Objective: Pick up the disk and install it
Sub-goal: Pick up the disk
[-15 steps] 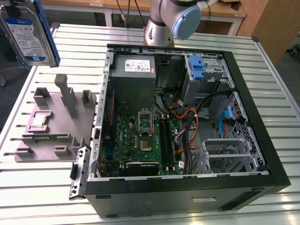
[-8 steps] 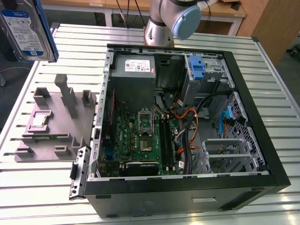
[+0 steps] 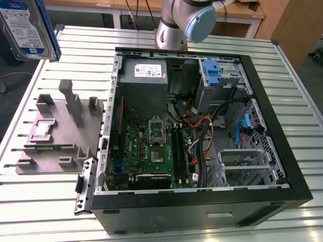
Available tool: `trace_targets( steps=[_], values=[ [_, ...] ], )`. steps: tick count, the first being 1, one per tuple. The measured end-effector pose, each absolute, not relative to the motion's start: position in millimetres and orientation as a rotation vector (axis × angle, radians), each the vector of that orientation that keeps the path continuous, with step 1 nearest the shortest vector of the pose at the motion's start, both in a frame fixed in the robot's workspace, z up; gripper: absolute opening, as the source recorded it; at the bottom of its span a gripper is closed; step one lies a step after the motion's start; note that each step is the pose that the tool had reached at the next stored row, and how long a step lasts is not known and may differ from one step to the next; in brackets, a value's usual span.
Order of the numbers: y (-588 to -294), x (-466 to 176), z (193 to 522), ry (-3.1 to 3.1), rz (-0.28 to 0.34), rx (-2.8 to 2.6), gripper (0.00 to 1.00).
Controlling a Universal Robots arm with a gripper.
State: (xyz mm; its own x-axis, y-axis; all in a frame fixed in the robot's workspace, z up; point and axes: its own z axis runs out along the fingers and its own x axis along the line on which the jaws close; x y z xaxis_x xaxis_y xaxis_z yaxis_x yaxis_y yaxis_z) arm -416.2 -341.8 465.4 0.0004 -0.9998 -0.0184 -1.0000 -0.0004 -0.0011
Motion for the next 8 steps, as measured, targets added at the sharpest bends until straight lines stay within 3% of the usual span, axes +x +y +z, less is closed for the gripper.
trace_targets(
  steps=[8],
  values=[
    [-341.8,-415.9,476.7,2.211,0.019,-2.212,0.35]
  ],
)
